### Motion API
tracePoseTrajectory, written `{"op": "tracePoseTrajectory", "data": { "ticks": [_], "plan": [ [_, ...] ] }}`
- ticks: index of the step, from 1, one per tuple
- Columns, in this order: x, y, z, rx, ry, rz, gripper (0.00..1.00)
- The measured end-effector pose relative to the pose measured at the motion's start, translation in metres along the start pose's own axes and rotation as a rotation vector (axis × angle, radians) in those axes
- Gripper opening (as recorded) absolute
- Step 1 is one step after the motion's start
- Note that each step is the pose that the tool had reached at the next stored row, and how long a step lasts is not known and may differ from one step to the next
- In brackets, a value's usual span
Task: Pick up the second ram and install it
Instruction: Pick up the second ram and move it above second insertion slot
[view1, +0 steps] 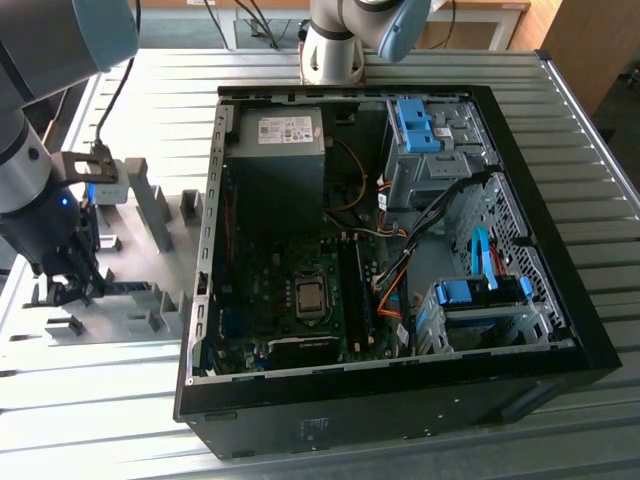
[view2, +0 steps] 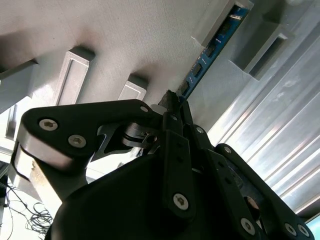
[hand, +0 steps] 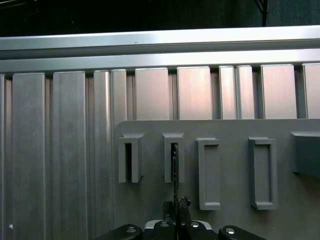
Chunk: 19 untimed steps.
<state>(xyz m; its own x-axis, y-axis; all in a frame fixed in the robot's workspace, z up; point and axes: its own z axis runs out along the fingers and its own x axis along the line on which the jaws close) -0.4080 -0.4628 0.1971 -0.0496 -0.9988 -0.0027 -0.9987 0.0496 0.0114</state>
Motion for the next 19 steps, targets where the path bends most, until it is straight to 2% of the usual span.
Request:
{"op": "tracePoseTrajectory", "data": {
  "ticks": [19],
  "plan": [
    [0.0000,0.0001,-0.0068,0.0001,-0.0001,0.000,0.14]
  ]
}}
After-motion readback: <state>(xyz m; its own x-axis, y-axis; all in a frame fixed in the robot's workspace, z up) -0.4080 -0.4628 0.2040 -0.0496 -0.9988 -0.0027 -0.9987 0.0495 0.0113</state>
